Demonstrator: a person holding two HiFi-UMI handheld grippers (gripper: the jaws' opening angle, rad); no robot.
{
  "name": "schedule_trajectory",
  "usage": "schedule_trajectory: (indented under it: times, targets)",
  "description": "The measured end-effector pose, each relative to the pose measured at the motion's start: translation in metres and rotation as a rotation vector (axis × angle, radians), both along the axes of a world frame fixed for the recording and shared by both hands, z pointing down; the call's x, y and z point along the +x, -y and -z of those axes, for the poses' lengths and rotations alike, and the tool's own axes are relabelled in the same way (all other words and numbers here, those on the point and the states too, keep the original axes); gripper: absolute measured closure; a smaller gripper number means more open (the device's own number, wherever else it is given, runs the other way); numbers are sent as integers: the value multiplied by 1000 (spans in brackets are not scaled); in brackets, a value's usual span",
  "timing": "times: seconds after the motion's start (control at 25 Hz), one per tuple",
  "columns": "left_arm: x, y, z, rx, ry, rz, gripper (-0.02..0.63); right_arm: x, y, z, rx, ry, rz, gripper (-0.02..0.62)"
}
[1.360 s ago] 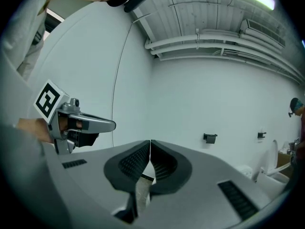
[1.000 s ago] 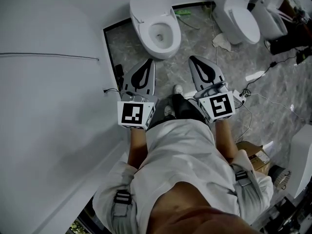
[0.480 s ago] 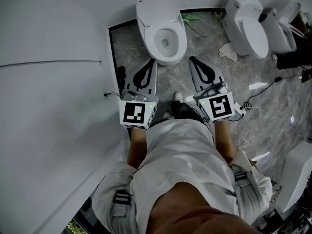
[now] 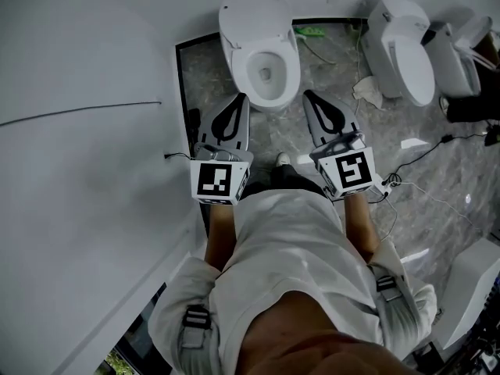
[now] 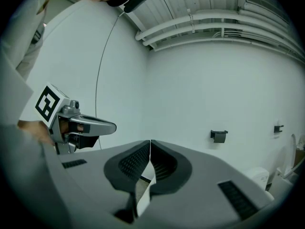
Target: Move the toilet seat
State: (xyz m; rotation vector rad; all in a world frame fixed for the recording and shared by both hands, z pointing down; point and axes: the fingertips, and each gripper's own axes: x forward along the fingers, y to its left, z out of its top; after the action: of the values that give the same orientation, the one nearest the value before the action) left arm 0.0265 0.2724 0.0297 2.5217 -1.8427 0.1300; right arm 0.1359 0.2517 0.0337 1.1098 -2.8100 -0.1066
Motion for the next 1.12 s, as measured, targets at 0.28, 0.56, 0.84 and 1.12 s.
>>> schedule_trajectory:
  times: [0.28,0.56,0.84,1.12]
  targets:
    - [2,22,-3,-1,3,14,583,0,25,-3,-14,-2,14,574]
    - [-13,61,-18,-19,-8,5,583,-18,60,-16,-25,-15,15,574]
    - [-29,109,-33,-18,-8,-55,583,-39,109,-33,-58,-18,-41,574]
    - [-55,165,-60,-54,-7,-112,583,-59,162,-59,-93,-65,-99,574]
